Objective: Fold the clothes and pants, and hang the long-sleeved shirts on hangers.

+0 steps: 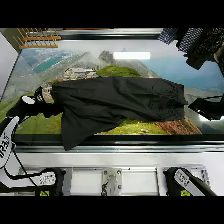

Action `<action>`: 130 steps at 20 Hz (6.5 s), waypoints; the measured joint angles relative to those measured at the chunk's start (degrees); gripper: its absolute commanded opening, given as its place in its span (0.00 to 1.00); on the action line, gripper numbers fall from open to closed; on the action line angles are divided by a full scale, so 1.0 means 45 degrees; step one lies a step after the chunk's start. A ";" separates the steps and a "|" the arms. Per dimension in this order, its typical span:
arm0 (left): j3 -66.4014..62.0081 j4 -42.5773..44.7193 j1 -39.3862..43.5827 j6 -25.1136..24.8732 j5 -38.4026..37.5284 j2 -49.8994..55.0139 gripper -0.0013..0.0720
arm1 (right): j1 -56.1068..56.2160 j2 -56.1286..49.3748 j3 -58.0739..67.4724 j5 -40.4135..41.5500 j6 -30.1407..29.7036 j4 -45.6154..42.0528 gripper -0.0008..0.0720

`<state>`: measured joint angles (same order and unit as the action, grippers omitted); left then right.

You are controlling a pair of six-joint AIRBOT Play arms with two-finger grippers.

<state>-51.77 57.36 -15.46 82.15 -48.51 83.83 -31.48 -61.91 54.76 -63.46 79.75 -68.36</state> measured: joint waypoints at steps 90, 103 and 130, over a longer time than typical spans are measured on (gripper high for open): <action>-0.5639 0.3021 0.0340 0.1549 -0.3837 -0.0981 0.88 | 0.2861 -0.0860 0.3172 0.3177 0.2506 -0.2254 0.71; 0.4833 0.0272 0.3327 0.2550 -0.1098 -0.4498 0.86 | 0.2905 0.1647 -0.0831 0.3147 0.2322 -0.1229 0.71; -0.3104 0.0005 0.0539 0.1651 -0.0141 -0.2331 0.03 | 0.2900 0.1642 -0.0899 0.3672 0.2307 -0.1044 0.71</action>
<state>-65.73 57.39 -13.04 89.58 -49.15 73.34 -18.44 -54.52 50.72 -46.94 90.13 -73.06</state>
